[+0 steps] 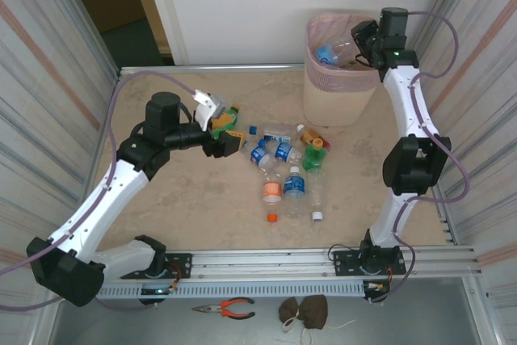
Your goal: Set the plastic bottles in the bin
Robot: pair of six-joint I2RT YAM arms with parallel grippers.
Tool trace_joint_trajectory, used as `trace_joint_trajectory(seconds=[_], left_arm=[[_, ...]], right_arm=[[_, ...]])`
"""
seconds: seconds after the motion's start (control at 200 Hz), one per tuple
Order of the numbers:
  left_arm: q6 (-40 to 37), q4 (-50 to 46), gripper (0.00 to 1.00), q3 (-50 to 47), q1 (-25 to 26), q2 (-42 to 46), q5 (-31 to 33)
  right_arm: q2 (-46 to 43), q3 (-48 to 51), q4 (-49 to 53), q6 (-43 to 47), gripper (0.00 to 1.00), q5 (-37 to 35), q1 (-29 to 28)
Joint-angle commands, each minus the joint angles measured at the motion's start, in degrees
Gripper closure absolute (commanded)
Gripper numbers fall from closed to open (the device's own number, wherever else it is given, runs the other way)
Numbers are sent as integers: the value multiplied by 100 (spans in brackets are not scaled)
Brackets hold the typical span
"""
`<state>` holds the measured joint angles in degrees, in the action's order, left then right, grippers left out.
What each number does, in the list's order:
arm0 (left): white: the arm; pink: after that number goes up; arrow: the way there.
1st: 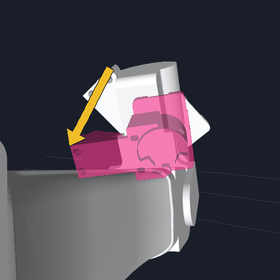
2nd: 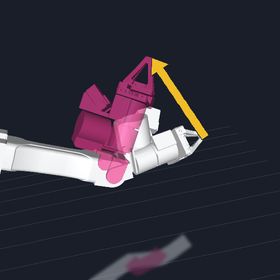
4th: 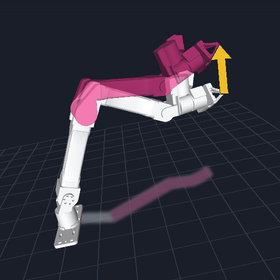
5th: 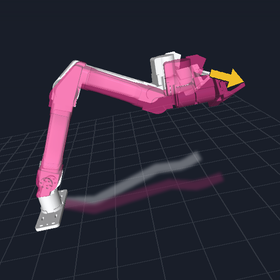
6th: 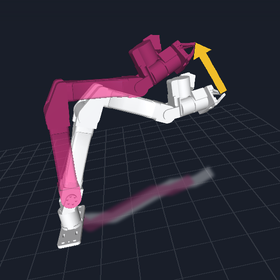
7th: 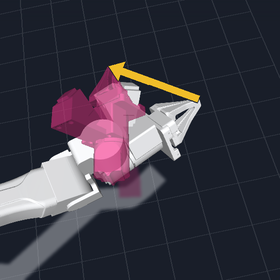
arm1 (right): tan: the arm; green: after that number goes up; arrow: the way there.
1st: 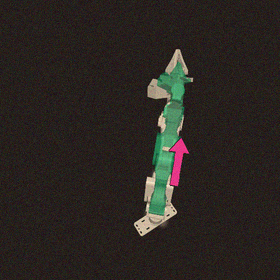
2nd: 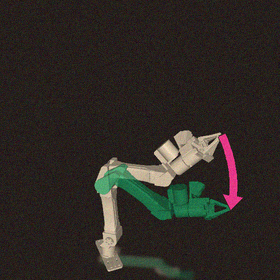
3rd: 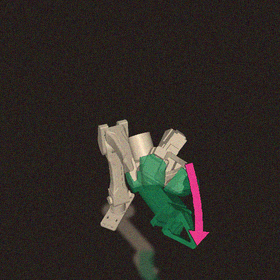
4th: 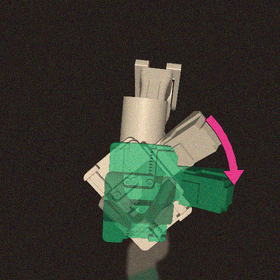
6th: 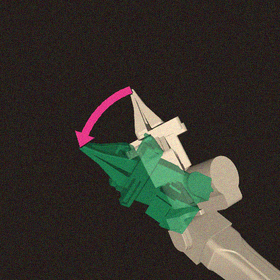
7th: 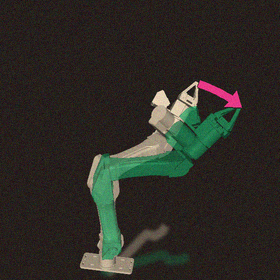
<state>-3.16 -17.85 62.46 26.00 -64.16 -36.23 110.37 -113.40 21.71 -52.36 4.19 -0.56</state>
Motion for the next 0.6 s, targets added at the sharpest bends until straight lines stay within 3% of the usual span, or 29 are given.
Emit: trace_joint_trajectory(seconds=[0.0, 0.316, 0.446, 0.591], left_arm=[[7, 8, 21, -121, -10, 193, 53], [24, 17, 21, -198, -7, 194, 51], [17, 22, 21, -212, -11, 202, 41], [4, 24, 21, -215, -6, 209, 46]], right_arm=[[181, 18, -249, 180, 68, -430, -54], [487, 126, -408, 132, 62, -709, -80], [541, 48, -267, 205, 52, -721, -62], [407, 20, -171, 375, 48, -875, -44]])
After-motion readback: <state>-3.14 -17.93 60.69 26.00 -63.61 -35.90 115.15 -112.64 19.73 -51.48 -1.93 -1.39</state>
